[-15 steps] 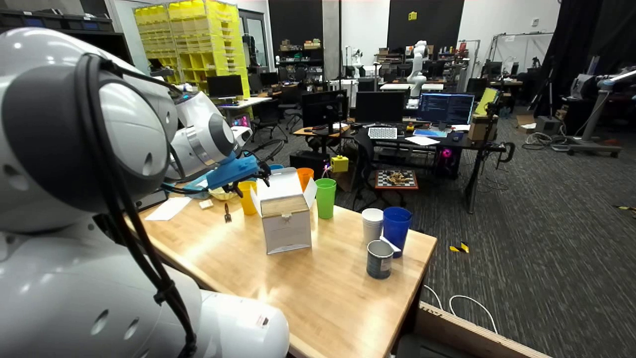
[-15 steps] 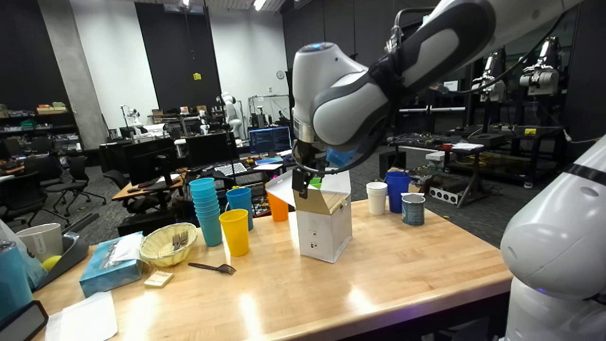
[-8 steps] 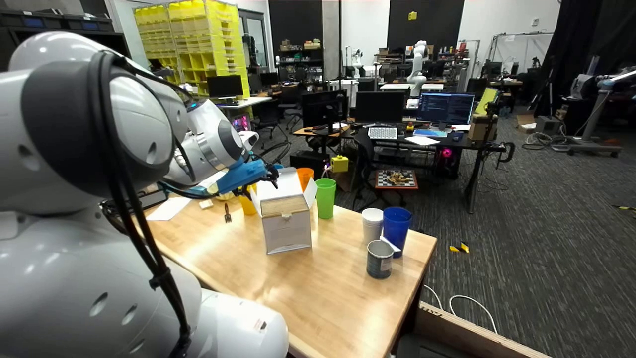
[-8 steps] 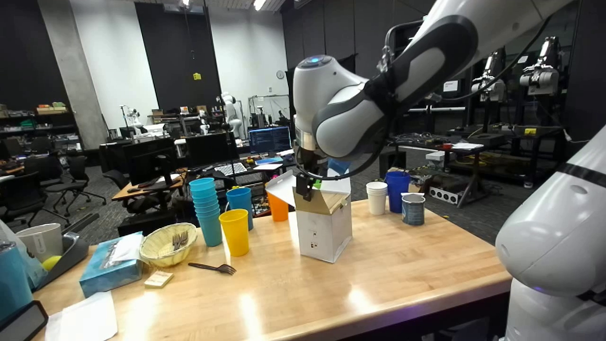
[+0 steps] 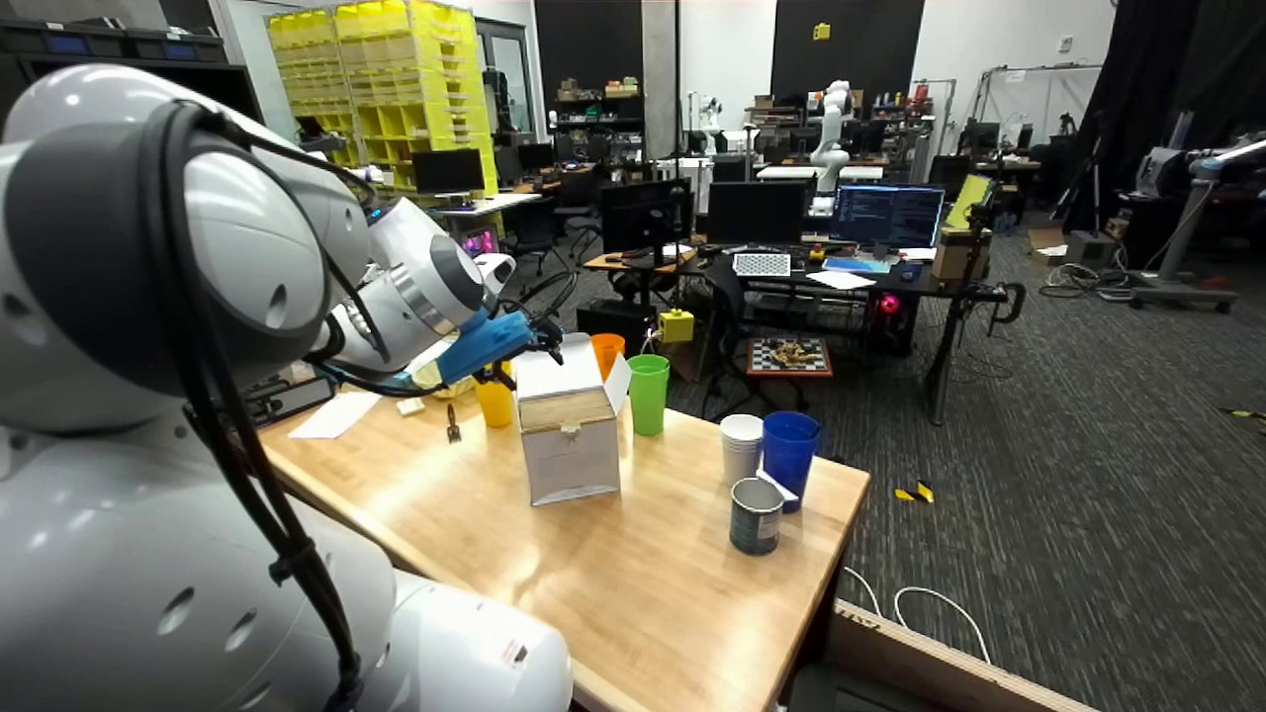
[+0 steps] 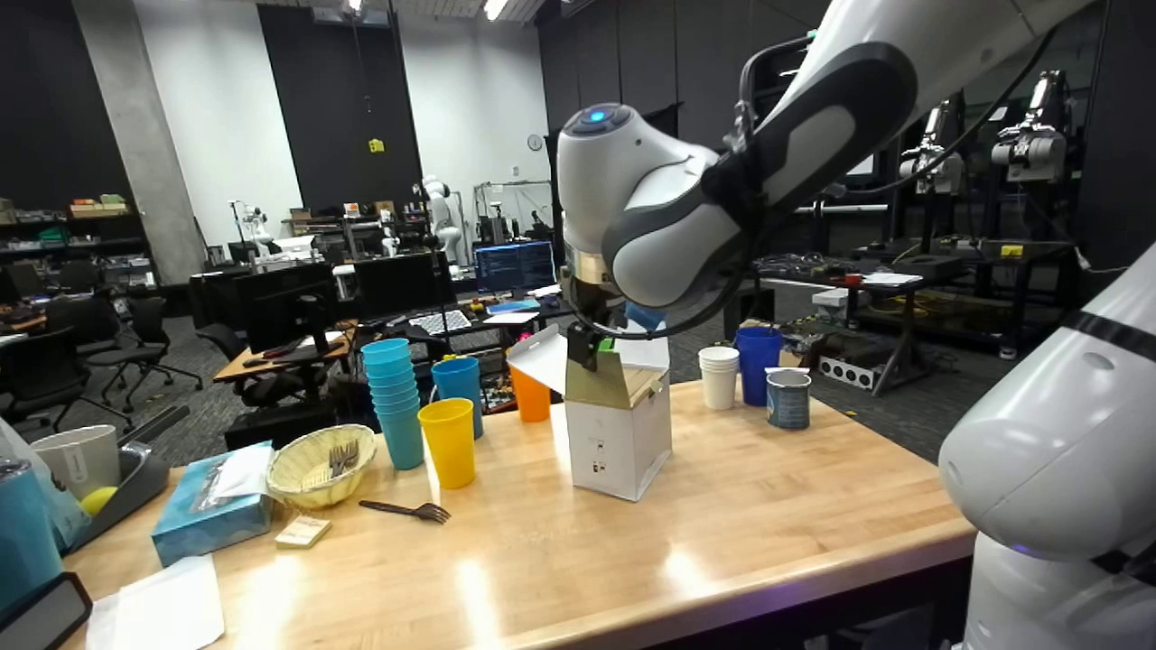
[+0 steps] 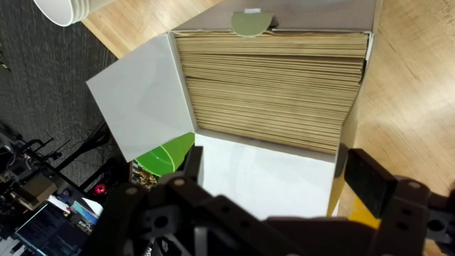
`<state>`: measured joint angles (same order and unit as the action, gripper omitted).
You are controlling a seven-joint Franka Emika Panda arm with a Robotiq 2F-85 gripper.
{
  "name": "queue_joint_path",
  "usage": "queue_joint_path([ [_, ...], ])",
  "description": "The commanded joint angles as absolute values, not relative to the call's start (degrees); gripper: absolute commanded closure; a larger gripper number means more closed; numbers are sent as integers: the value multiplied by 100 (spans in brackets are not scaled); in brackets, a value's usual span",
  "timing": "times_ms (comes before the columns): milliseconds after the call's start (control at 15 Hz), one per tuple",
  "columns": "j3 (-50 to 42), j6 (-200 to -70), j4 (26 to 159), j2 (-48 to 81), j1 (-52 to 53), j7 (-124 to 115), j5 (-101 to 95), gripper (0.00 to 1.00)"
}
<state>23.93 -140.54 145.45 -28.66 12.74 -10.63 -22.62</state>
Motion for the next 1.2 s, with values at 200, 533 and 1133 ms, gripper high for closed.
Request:
queue_joint_path([
  [200, 2413, -13994, 14492, -2817, 848, -1388, -2642, 0],
  [533, 2130, -13682, 14469, -2500, 1014, -985, -2191, 0],
  [1133, 1856, -13228, 14526, -2417, 1476, -276, -1441, 0],
])
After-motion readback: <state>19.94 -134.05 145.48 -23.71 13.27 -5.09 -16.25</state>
